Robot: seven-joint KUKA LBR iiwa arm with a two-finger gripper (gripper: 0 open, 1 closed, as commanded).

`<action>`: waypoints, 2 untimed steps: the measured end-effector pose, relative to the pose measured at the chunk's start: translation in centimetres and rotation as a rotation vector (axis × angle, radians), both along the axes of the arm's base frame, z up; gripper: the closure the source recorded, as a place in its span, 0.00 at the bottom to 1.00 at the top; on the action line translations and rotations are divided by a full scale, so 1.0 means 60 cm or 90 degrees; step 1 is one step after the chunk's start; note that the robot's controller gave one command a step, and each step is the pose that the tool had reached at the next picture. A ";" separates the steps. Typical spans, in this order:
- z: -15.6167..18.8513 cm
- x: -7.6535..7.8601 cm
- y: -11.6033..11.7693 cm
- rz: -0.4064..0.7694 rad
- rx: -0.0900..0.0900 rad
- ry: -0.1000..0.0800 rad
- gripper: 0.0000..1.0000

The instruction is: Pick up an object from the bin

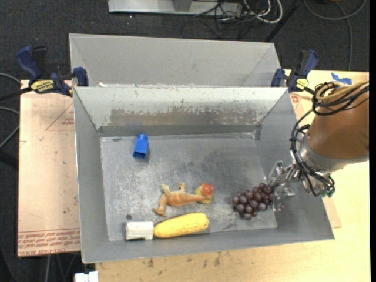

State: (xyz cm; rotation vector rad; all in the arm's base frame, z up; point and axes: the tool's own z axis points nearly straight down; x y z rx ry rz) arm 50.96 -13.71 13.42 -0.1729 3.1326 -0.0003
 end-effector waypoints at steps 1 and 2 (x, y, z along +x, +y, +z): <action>0.012 0.000 0.000 0.000 0.000 -0.001 1.00; 0.017 0.000 0.001 0.000 0.000 0.000 1.00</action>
Offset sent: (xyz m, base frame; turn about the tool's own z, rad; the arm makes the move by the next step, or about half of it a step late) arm 0.0000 -0.0001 0.0028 0.0000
